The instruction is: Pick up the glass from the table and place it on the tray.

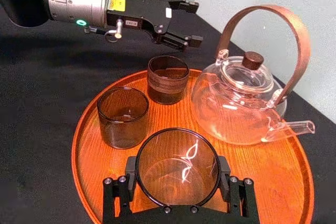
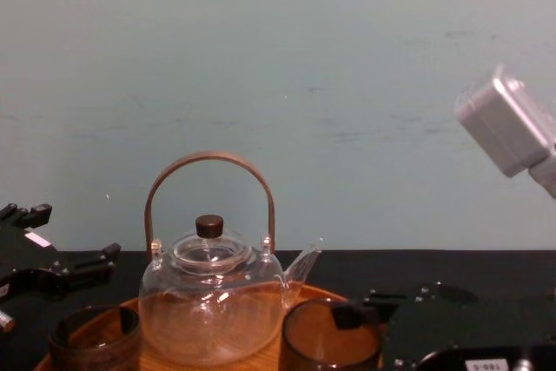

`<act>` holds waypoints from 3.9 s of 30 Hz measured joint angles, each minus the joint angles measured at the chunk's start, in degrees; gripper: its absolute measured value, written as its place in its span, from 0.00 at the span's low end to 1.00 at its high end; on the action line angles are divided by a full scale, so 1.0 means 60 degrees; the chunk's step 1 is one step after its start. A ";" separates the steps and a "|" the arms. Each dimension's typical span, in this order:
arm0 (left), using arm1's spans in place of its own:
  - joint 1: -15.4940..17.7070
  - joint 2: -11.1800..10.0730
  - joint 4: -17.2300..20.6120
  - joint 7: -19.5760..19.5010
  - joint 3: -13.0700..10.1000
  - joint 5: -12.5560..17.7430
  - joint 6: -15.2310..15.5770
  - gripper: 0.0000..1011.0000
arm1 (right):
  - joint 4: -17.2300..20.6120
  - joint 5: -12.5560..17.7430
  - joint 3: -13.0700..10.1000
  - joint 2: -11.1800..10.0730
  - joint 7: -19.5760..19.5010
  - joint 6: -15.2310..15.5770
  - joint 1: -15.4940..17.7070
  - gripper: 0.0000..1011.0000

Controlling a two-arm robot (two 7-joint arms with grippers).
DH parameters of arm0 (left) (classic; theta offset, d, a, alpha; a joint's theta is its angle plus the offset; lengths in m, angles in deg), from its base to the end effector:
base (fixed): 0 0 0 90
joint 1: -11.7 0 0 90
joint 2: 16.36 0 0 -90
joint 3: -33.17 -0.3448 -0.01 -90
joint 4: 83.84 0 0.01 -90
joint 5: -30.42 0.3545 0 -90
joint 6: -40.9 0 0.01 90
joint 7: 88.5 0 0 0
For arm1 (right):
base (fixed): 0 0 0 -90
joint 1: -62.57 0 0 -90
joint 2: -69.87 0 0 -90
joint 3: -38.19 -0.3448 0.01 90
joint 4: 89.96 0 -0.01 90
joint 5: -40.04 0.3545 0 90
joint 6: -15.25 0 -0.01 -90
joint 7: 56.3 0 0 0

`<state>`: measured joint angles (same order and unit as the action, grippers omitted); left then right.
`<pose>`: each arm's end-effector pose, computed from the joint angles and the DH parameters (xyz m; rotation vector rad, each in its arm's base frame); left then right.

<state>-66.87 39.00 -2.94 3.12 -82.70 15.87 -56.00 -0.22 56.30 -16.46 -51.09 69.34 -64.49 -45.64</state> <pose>0.4102 0.1017 -0.3553 0.3045 -0.2848 1.2479 0.4206 0.0018 -0.3025 -0.3914 -0.0691 -0.4511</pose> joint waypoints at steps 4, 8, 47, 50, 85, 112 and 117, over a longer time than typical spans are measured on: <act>0.0000 0.0000 0.0000 0.0000 0.0000 0.0000 0.0000 0.99 | -0.0161 -0.0011 0.0082 0.0091 0.0016 -0.0067 -0.0053 0.90; 0.0001 0.0000 0.0000 0.0000 0.0000 0.0000 0.0000 0.99 | -0.0354 -0.0035 0.0157 0.0196 0.0026 -0.0191 -0.0102 0.90; 0.0000 0.0000 0.0000 0.0000 0.0000 -0.0001 0.0000 0.99 | -0.1158 -0.0379 0.0441 0.0606 0.0007 -0.0525 -0.0089 0.90; 0.0001 0.0000 0.0000 0.0000 0.0000 0.0000 0.0000 0.99 | -0.1158 -0.0373 0.0441 0.0604 0.0008 -0.0522 -0.0088 0.90; 0.0001 0.0000 0.0000 0.0000 0.0000 -0.0001 0.0000 0.99 | -0.0788 0.0168 0.0135 0.0115 0.0442 -0.0782 0.0188 0.99; 0.0001 0.0000 0.0000 0.0000 0.0000 -0.0001 0.0000 0.99 | 0.0714 0.1471 -0.1951 -0.1729 -0.0625 -0.1366 0.2269 0.99; 0.0000 0.0000 0.0000 0.0000 0.0000 0.0000 0.0000 0.99 | 0.0655 0.1594 -0.2435 -0.1630 -0.1180 -0.1055 0.2514 0.99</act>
<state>-66.87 39.00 -2.94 3.12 -82.70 15.87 -56.01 3.71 65.86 -31.07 -60.87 62.26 -70.82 -30.56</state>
